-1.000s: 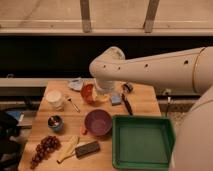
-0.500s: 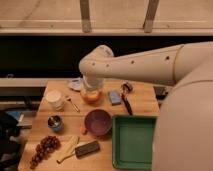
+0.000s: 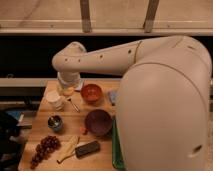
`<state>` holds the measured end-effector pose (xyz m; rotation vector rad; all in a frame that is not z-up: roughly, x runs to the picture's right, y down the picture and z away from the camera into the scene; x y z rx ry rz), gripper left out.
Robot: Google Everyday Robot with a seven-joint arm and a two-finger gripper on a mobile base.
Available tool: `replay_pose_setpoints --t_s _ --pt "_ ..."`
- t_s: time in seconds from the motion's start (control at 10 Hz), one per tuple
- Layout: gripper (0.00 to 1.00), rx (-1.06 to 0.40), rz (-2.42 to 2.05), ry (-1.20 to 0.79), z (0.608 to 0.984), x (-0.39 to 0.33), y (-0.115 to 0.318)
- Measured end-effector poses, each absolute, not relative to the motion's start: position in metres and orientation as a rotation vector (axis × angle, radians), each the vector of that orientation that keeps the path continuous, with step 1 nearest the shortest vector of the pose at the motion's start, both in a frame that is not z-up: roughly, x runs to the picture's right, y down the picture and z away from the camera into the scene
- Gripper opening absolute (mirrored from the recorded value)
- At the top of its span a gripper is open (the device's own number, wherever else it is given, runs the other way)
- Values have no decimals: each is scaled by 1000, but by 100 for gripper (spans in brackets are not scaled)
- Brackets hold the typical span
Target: Place apple in paper cup
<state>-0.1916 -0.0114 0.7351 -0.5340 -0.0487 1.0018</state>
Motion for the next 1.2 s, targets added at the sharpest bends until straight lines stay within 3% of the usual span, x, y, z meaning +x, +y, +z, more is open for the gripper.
replay_pose_setpoints --t_s 0.6,1.1,1.2 --pt "1 -631 842 -112 760 -263 -15" --pt "46 -675 740 -107 784 -304 -13" --pt "49 -682 732 -104 791 -310 -14"
